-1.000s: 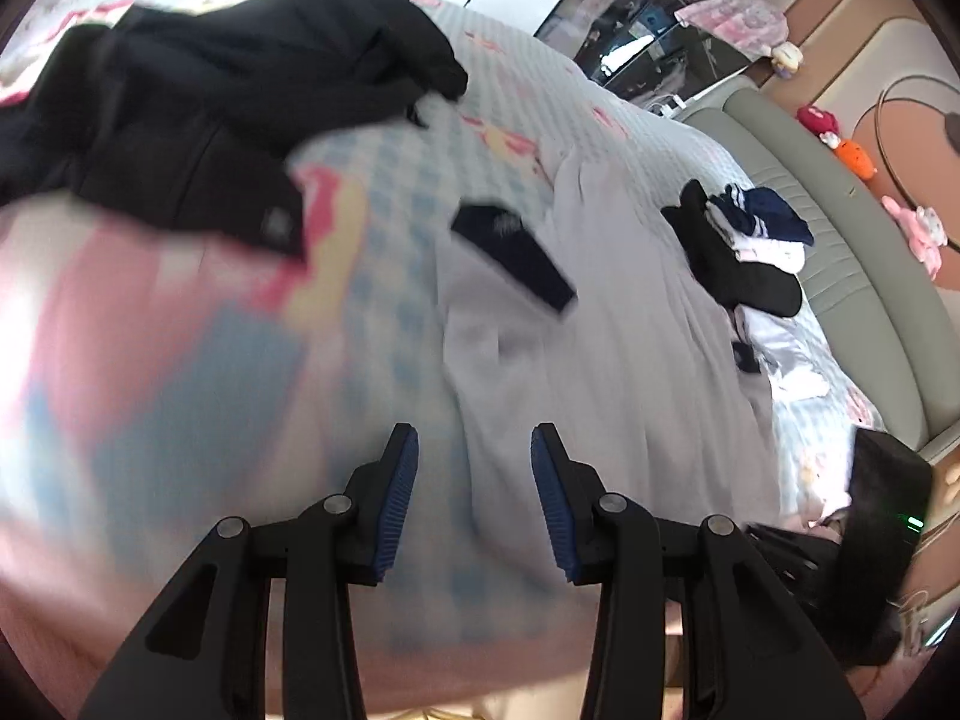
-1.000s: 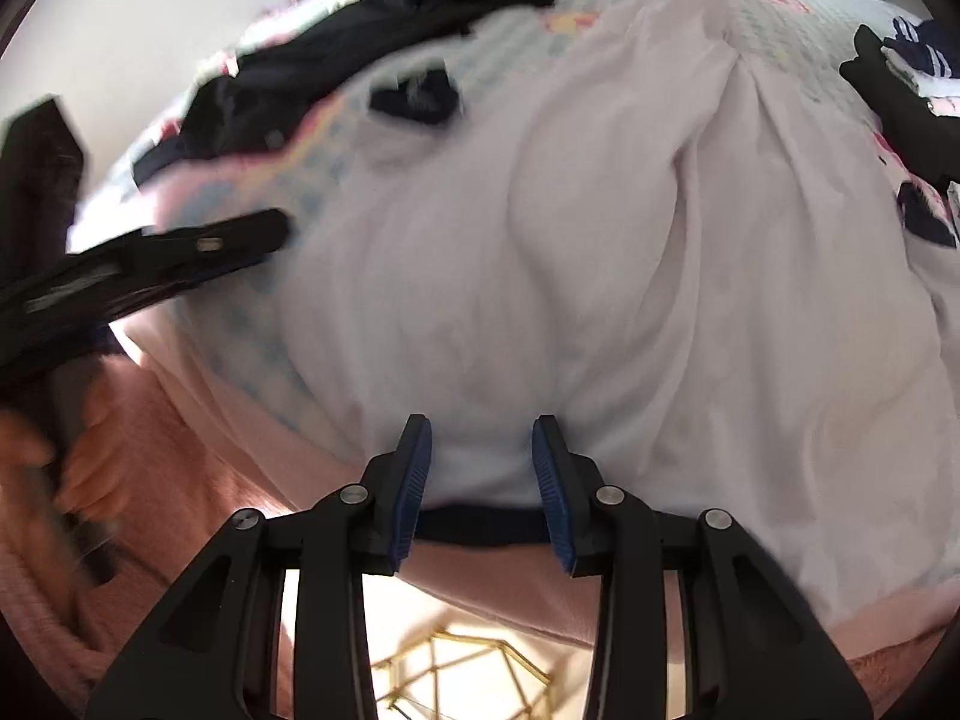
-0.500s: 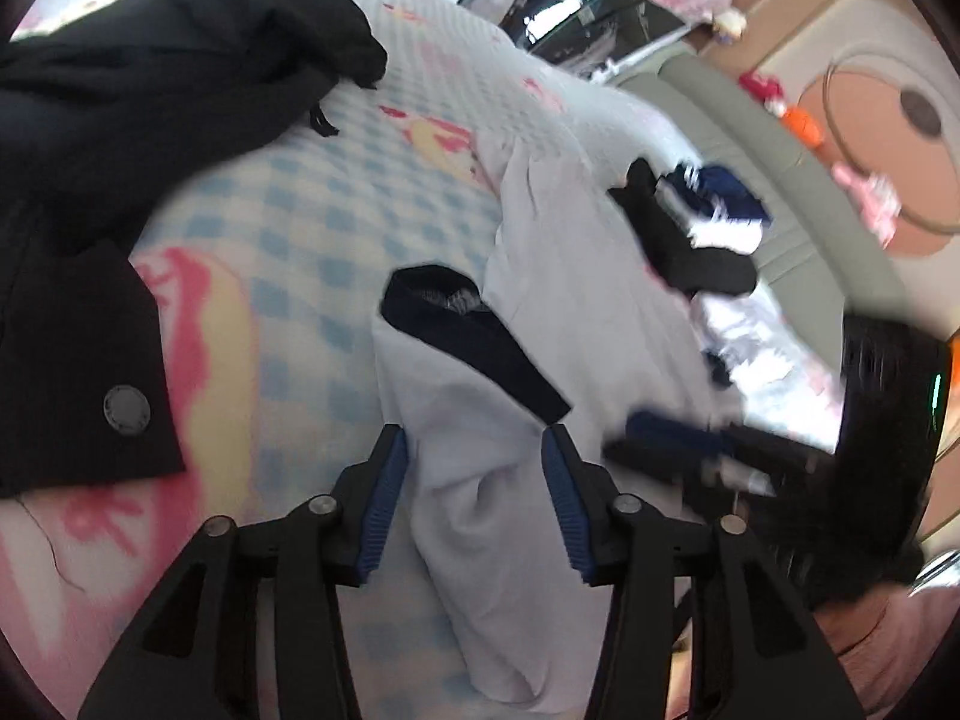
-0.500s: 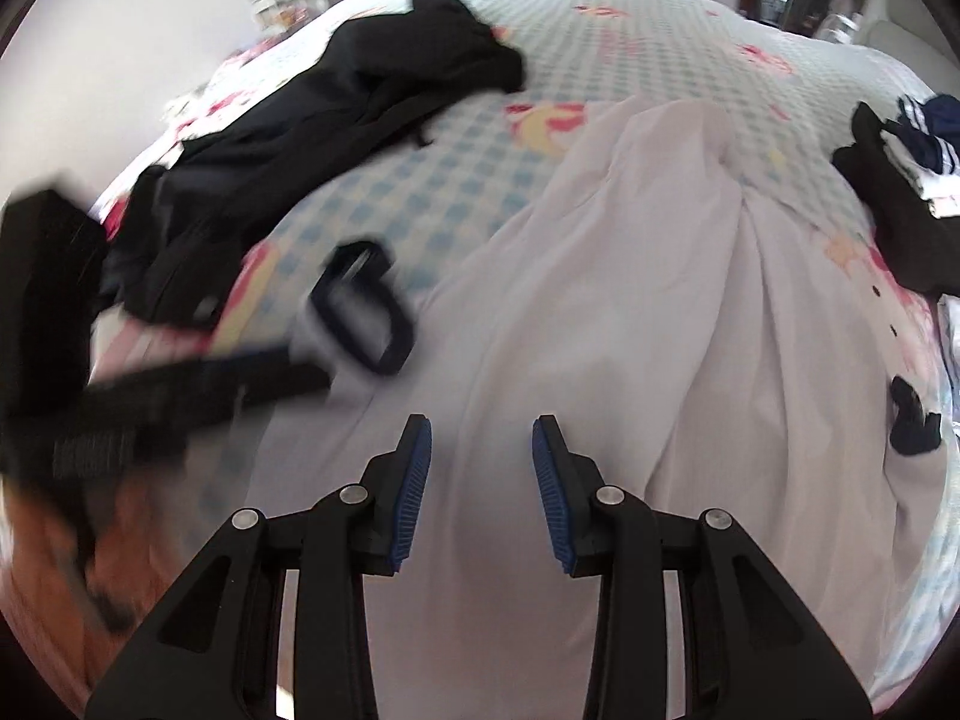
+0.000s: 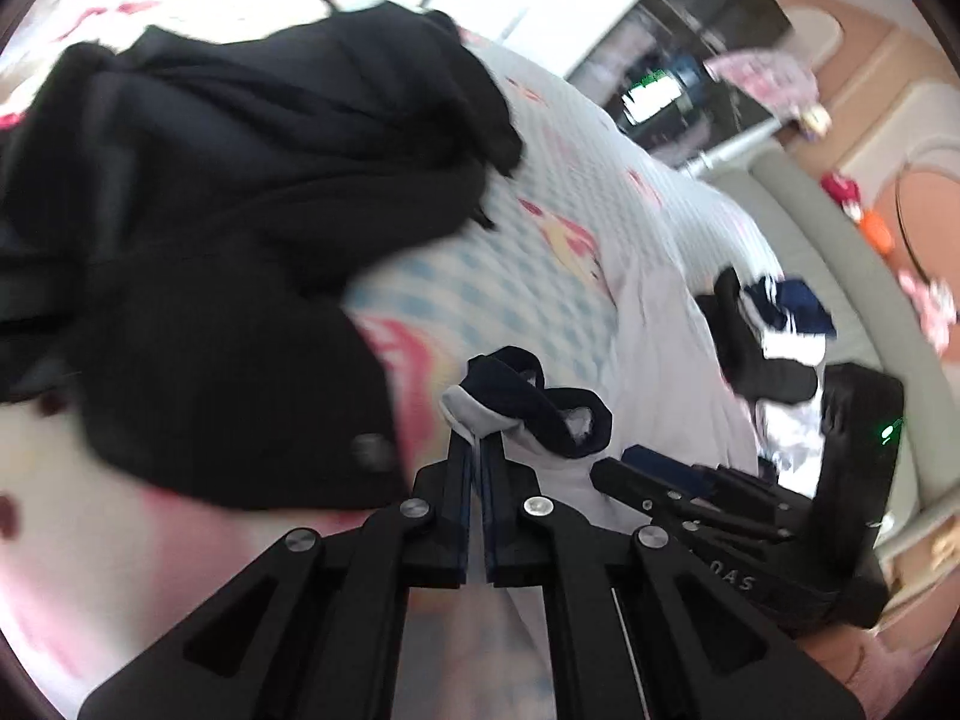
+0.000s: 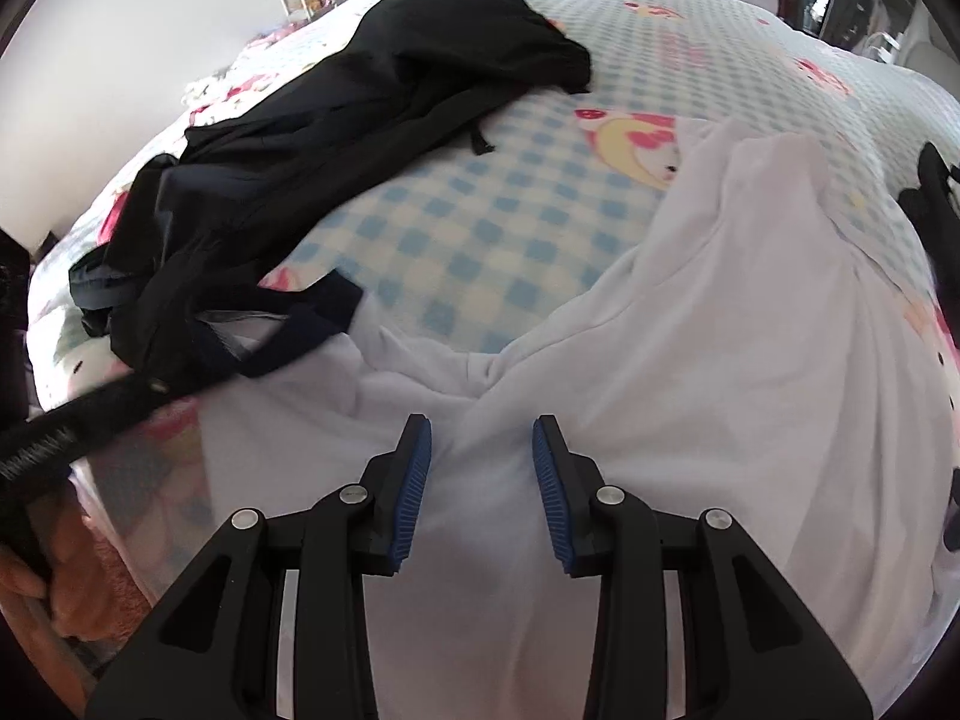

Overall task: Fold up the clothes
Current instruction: 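Pull the sleeve cuff with the left gripper across the shirt body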

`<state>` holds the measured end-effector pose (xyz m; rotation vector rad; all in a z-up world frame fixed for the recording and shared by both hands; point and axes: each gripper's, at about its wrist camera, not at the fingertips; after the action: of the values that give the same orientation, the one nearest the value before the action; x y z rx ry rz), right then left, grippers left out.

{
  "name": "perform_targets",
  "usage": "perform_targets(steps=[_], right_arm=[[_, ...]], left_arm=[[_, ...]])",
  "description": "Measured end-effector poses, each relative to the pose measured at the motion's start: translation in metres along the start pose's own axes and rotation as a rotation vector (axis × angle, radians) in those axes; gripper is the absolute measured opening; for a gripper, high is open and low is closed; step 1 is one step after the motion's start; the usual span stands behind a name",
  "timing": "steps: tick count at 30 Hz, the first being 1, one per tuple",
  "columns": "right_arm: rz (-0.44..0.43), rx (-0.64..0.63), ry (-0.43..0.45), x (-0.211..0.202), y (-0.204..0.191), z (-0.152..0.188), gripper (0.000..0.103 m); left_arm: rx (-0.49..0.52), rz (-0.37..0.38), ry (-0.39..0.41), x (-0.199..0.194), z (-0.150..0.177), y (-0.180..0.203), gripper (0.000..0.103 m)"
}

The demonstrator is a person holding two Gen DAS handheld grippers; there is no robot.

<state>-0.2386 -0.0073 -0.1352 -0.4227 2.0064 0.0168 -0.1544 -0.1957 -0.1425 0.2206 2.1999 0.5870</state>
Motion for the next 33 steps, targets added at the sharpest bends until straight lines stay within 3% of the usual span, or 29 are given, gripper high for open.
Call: perform_targets(steps=[6,8,10,13,17,19,22,24,27,29,33], right_arm=[[0.063,-0.019,0.023,0.002,-0.004,0.002,0.037],[0.134,-0.006,0.026,0.004,0.007,0.002,0.04],[0.195,0.011,0.029,0.006,0.017,0.001,0.04],[0.073,0.106,0.042,-0.02,0.031,0.009,0.04],[-0.05,0.02,0.06,-0.053,0.008,0.037,0.04],[-0.05,-0.064,0.044,-0.055,-0.01,0.053,0.04],[-0.028,-0.09,0.003,-0.038,-0.017,0.068,0.04],[-0.004,-0.087,-0.02,-0.026,-0.017,0.076,0.039],[0.035,-0.094,0.005,-0.032,-0.019,0.077,0.038],[0.069,-0.101,0.032,-0.043,-0.019,0.076,0.038],[0.052,-0.071,0.033,-0.055,-0.008,0.083,0.04]], left_arm=[[-0.05,0.036,-0.037,0.004,-0.003,-0.01,0.008],[-0.027,0.034,-0.042,0.005,-0.002,-0.007,0.023],[-0.012,0.041,-0.034,0.005,-0.003,-0.004,0.031],[-0.028,0.039,-0.025,0.0,-0.005,-0.007,0.031],[-0.038,0.005,0.001,-0.021,0.012,-0.006,0.03],[0.012,0.007,-0.024,-0.022,0.027,0.005,0.03],[0.084,0.032,-0.08,-0.015,0.041,0.023,0.03],[0.071,0.083,-0.148,-0.006,0.049,0.027,0.03],[0.049,0.085,-0.218,0.004,0.059,0.027,0.03],[0.04,0.09,-0.236,0.006,0.062,0.028,0.03],[0.045,0.082,-0.276,0.011,0.068,0.03,0.03]])
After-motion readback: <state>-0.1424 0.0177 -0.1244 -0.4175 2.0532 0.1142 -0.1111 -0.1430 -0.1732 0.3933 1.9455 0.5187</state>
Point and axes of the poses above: each gripper's, at about its wrist camera, not at the fingertips, and x roughly the way its jaws point, y to its right, z to its underside, and after that the axes turned 6 degrees about x, right-handed
